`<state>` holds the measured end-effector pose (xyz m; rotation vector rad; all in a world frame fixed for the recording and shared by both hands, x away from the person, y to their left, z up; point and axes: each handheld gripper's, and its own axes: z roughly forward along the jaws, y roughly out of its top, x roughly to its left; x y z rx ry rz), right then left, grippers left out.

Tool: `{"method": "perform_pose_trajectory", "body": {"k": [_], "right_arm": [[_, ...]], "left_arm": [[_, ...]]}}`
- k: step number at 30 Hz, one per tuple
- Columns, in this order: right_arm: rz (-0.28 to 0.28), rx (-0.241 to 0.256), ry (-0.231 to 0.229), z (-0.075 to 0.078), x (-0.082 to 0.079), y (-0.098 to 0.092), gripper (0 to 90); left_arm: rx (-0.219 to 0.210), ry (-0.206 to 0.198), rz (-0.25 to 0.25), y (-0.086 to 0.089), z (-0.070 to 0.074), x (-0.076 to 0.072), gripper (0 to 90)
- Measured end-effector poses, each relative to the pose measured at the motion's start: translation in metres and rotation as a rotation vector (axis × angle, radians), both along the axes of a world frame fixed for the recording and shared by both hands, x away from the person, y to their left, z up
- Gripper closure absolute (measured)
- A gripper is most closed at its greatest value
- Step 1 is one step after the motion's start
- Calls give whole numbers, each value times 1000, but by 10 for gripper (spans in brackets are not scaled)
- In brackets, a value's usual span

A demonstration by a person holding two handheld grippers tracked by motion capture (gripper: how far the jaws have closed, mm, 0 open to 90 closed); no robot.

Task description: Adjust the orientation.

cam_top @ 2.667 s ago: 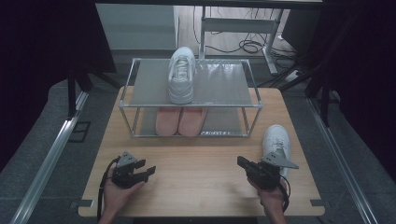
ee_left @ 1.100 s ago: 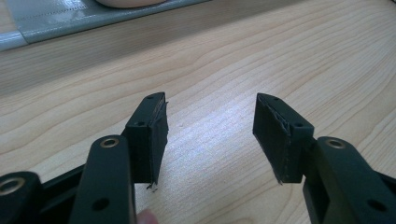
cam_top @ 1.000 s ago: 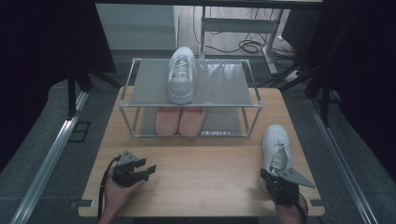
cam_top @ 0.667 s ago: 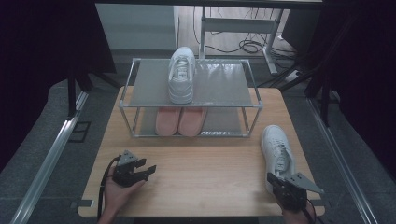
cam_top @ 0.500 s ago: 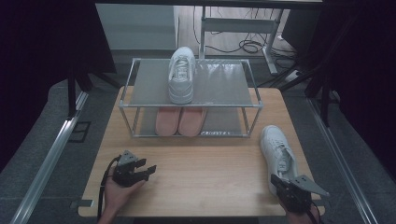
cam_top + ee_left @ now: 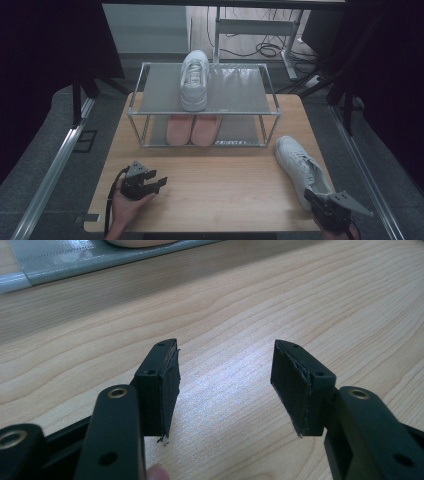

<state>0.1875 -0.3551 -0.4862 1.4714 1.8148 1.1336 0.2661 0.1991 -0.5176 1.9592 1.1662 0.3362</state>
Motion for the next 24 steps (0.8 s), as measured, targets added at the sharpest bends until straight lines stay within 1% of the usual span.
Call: {"method": "perform_pose_trajectory", "body": {"k": [4, 6, 8, 11, 16, 19, 21, 24], "right_arm": [[0, 17, -2, 0, 1, -5, 895], [7, 24, -2, 0, 1, -4, 895], [10, 19, 0, -1, 2, -2, 893], [29, 31, -5, 1, 2, -1, 882], [66, 47, -26, 8, 3, 2, 863], [82, 70, -36, 12, 5, 2, 862], [96, 93, -41, 14, 8, 2, 856], [117, 124, -52, 18, 11, 3, 836]], "left_arm": [[0, 6, 2, -1, -1, 0, 457], [-1, 6, 2, -1, -1, 0, 457], [-2, 5, 2, -1, -1, 0, 457], [-4, 4, 2, 0, 0, 0, 457], [-3, 2, 0, 0, 0, 0, 457], [-6, 4, 3, -1, 0, 0, 457], [-2, -1, -1, 0, 1, 0, 457], [-7, 1, 3, 0, 2, 0, 457]]}}
